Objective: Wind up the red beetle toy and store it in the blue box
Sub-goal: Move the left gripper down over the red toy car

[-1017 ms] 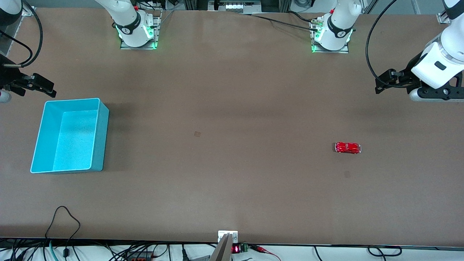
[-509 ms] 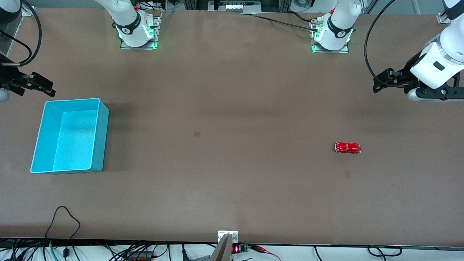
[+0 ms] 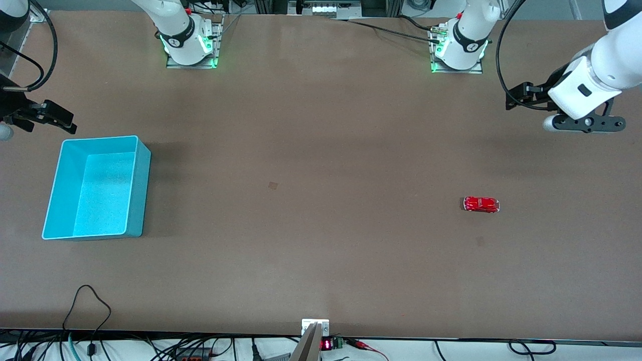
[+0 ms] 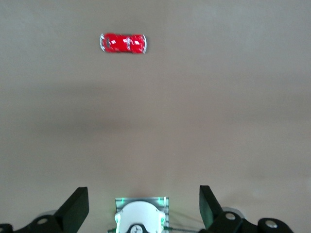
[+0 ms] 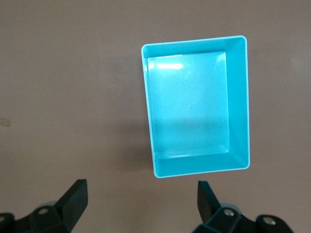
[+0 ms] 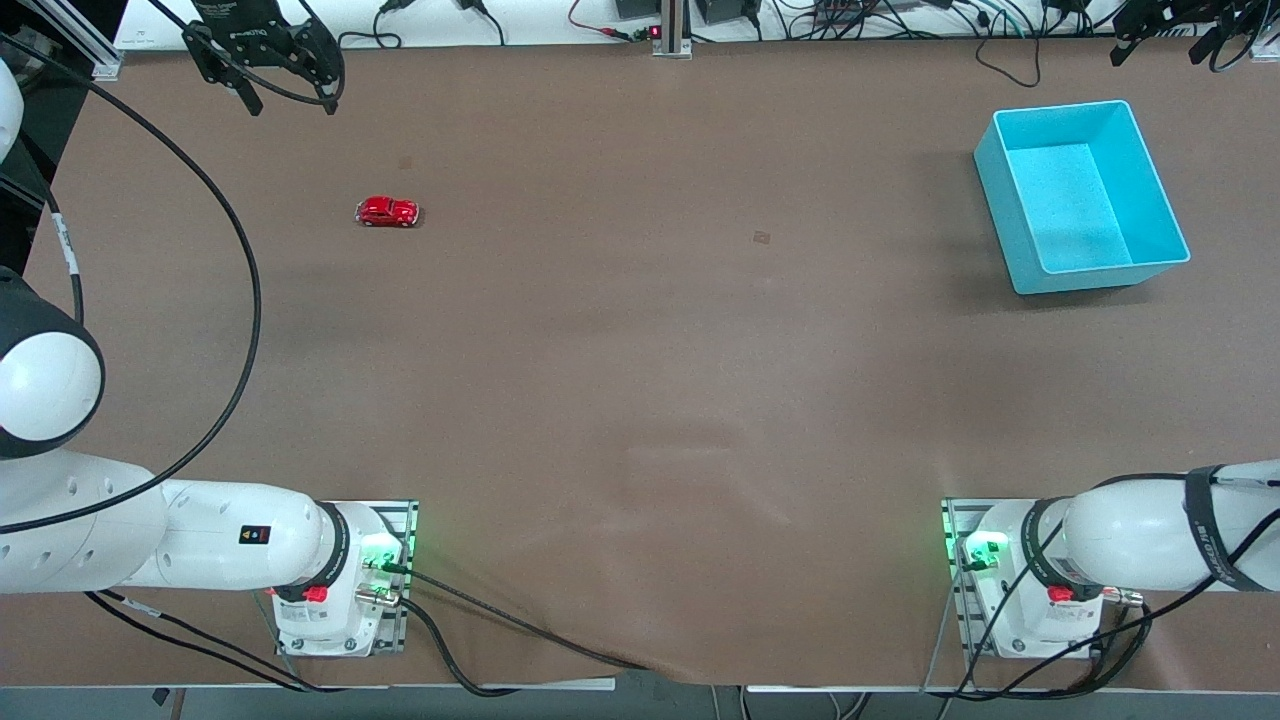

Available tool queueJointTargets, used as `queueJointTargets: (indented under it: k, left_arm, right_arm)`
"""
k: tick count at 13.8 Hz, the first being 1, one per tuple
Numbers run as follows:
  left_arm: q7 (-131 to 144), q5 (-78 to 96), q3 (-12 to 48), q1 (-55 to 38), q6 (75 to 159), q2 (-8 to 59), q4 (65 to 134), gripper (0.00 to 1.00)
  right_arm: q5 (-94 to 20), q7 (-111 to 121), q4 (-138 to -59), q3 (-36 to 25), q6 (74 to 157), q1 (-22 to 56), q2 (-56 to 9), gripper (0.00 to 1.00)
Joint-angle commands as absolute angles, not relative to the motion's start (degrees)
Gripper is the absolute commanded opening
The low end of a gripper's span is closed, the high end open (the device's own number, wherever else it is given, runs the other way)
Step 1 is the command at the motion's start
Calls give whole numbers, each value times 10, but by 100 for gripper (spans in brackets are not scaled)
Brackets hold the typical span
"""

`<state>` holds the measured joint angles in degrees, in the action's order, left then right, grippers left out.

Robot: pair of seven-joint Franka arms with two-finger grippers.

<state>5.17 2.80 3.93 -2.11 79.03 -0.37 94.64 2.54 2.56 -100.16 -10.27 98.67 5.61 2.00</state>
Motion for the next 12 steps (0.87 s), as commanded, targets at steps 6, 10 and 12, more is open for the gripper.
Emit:
queueJointTargets:
  k: [6,10,12]
  left_arm:
    - [-180,14,37,-34,743,0,937,100]
    - [-322,-32,49,-40,780,0,947,100]
    - [-444,-38,50,-39,805,23,976,100]
  right_arm:
    - [25,20,-996,-102,977,59,23,100]
    - [26,26,-996,-102,977,59,20,100]
    - [26,26,-997,-102,977,59,18,100]
